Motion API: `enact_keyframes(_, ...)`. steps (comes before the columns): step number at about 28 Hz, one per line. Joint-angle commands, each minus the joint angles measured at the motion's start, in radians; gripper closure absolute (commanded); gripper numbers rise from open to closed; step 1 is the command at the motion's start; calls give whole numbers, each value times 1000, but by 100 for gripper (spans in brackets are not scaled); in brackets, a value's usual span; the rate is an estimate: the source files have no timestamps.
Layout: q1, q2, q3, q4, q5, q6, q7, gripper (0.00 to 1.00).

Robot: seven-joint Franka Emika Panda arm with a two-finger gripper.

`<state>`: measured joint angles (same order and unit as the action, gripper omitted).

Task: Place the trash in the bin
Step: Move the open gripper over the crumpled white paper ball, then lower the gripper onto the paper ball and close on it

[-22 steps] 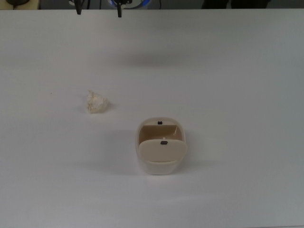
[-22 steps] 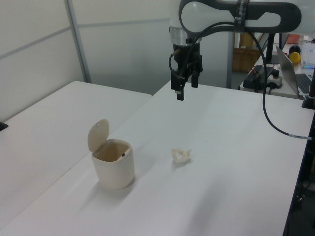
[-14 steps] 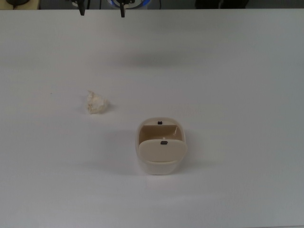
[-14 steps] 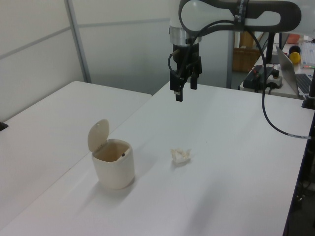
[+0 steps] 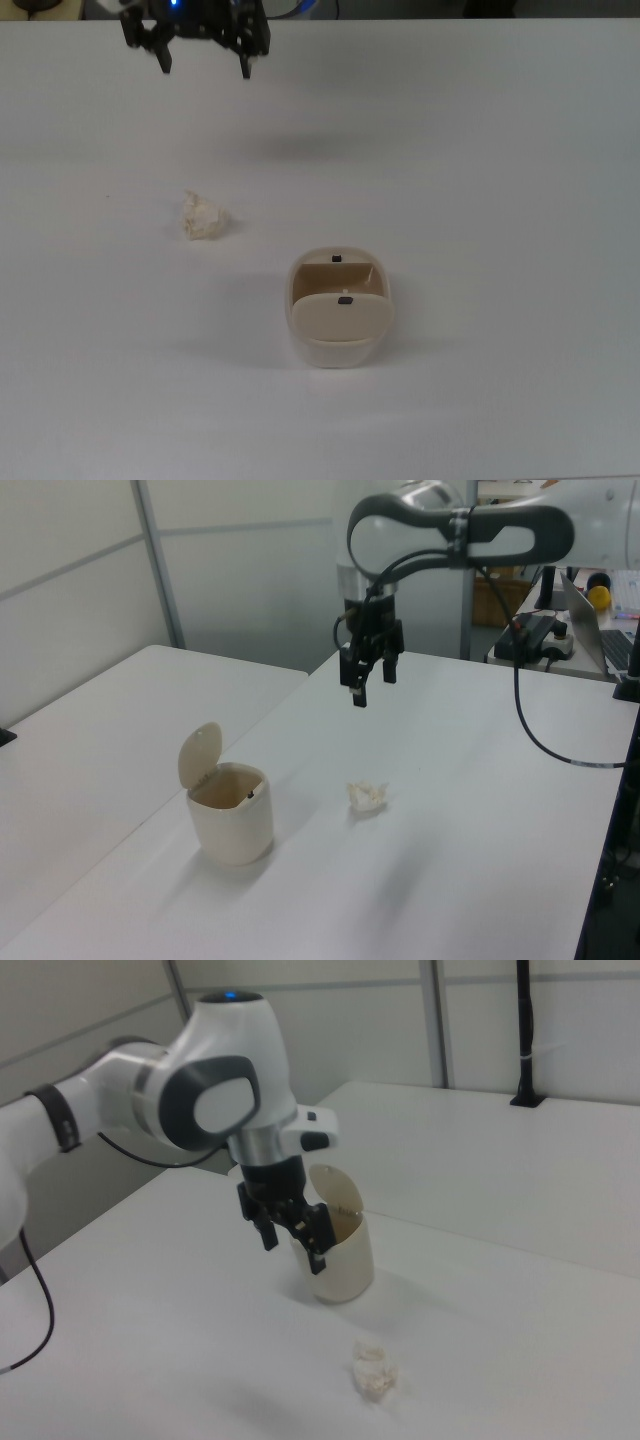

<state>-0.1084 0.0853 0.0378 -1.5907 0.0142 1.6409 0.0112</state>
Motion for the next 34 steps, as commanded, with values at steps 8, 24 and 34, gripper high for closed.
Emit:
enact_keyframes(8,9,158,-7,-23,-20,169,0,0)
enact_keyframes(24,15,310,-9,-31,-63,289,35,0)
enact_keyframes(34,44,369,-7,-31,-106,335,61,51)
